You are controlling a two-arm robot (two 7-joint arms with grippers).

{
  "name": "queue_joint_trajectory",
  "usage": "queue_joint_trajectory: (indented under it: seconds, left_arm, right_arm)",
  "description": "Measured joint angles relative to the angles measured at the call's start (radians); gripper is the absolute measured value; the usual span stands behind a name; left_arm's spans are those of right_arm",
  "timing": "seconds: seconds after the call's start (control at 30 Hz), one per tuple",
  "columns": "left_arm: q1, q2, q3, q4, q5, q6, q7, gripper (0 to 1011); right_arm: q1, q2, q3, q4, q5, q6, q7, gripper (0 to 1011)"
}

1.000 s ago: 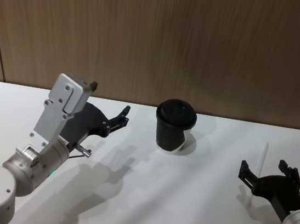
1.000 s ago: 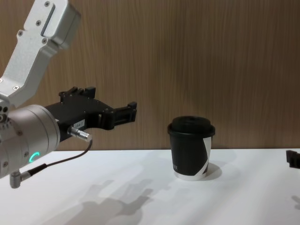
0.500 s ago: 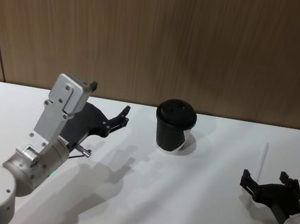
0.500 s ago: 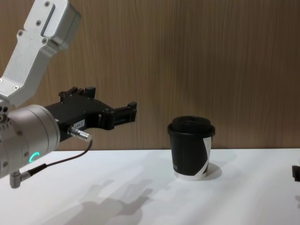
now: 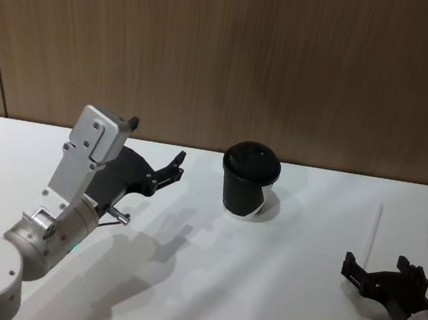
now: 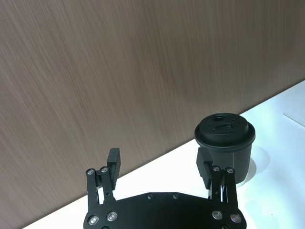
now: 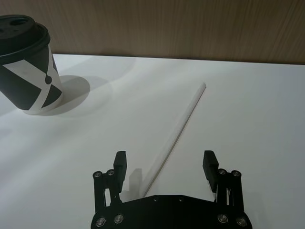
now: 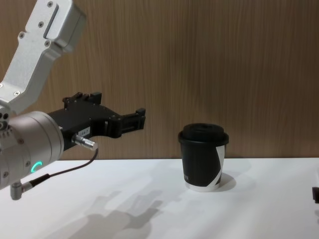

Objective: Pick up the straw with one hand, pass it to the other hand, and insert it into the cup.

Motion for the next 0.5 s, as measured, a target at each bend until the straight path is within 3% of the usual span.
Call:
queue_joint_trajectory:
  seconds: [0.5]
  left_arm:
    - [0.0,0.0,0.0,0.0,0.0,0.0,0.0,1003]
  right_arm:
    - [0.006,-0.013,0.003,0.005,-0.005,0.052,0.003,1001]
